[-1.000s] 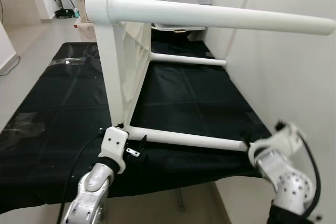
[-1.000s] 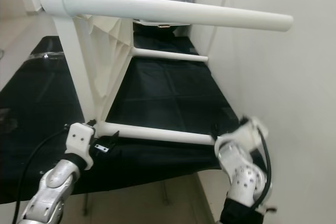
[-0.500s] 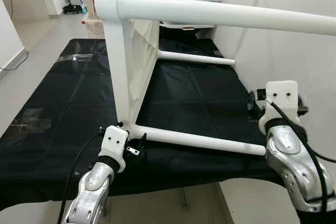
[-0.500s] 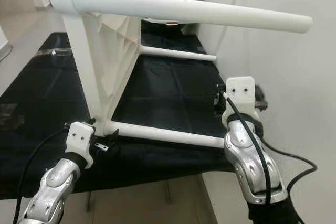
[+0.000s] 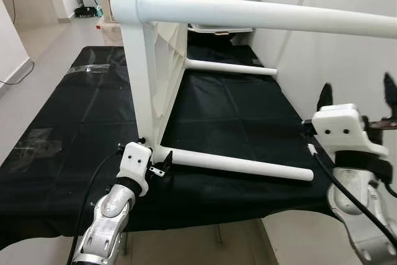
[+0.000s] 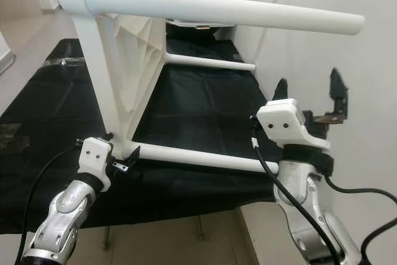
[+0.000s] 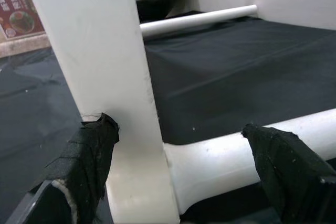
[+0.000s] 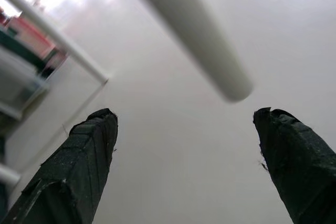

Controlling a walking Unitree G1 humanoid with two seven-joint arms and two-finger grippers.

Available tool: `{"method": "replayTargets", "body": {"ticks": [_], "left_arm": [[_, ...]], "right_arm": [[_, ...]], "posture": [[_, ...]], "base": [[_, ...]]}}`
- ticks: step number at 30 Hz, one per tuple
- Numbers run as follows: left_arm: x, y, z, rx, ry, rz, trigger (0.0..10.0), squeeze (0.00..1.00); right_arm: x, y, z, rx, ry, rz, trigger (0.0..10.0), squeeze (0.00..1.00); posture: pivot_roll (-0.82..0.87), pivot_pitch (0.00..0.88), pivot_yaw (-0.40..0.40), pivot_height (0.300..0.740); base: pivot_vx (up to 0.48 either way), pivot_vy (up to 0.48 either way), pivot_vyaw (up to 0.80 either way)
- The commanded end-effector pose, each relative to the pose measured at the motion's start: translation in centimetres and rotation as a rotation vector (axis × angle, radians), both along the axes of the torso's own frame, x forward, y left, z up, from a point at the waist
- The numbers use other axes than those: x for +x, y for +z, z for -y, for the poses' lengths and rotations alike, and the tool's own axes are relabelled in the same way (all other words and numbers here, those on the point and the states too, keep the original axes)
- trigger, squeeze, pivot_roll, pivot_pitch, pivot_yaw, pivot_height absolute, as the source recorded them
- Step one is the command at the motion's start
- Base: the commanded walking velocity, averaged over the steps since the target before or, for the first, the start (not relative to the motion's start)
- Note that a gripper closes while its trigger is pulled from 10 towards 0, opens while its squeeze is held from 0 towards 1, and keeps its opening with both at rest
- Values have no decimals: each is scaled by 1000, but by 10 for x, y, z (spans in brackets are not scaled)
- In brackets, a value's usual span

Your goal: Building children table

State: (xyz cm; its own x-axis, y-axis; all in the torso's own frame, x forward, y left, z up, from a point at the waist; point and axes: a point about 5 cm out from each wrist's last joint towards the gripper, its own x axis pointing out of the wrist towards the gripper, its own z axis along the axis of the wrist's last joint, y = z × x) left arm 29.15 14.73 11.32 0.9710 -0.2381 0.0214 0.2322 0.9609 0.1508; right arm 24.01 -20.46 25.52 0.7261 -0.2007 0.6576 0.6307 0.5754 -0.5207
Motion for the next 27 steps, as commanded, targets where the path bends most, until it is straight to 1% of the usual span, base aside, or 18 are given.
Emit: {"method": "replayTargets", "body": {"ticks": [1,2,3,4,8,10,11,13,14,16,17,20,22,23,24,25,27], "left_arm": [[2,2,-1,19,-7,11,10000,0],[2,2,-1,19,-7,11,10000,0],[-1,2,2,-2,18,21,10000,0],[-4,2,4,-5,19,24,10000,0],[-9,-1,9,1,13,26,10000,0],[-11,-2,7,-7,67,36,10000,0],[-11,-2,7,-7,67,36,10000,0],[-11,0,1,3,123,62,10000,0],[-11,0,1,3,123,62,10000,0],[-7,3,-4,-1,158,78,10000,0],[-7,3,-4,-1,158,78,10000,0],[2,6,-7,-1,164,87,10000,0],[9,7,-6,-2,148,86,10000,0],[9,7,-6,-2,148,86,10000,0],[17,8,-3,-16,132,77,10000,0],[20,9,-2,-22,126,72,10000,0],[22,9,-1,-20,116,74,10000,0]], "right_arm": [[-3,1,-1,-26,-2,25,10000,0],[-3,1,-1,-26,-2,25,10000,0],[-7,6,1,-58,-18,72,10000,0],[-7,8,1,-67,-21,85,10000,0],[-8,10,2,-78,-20,100,10000,0],[-7,13,2,-93,-16,122,10000,0],[-7,13,2,-93,-16,122,10000,0],[-5,19,4,-111,-15,147,10000,0],[-5,19,4,-111,-15,147,10000,0],[-4,24,6,-126,-19,171,10000,0],[-4,24,6,-126,-19,171,10000,0],[-2,28,9,-138,-20,189,10000,0],[-1,28,9,-140,-17,191,10000,0],[-1,28,9,-140,-17,191,10000,0],[0,27,9,-138,-12,185,10000,0],[1,27,8,-137,-10,182,10000,0],[1,27,8,-136,-8,180,10000,0]], "posture": [[19,0,-52,740],[19,0,-52,740],[20,0,-49,740],[20,0,-50,740],[22,0,-52,740],[29,0,-58,740],[29,0,-58,740],[28,0,-58,740],[28,0,-58,740],[27,0,-59,740],[27,0,-59,740],[24,0,-60,740],[27,0,-66,740],[27,0,-66,740],[22,0,-62,740],[22,0,-62,740],[18,0,-57,740]], "base": [[0,0,0],[0,0,0],[0,0,0],[0,0,0],[0,0,0],[0,0,0],[0,0,0],[0,0,0],[0,0,0],[0,0,0],[0,0,0],[0,0,0],[0,0,0],[0,0,0],[0,0,0],[0,0,0],[0,0,0]]}}
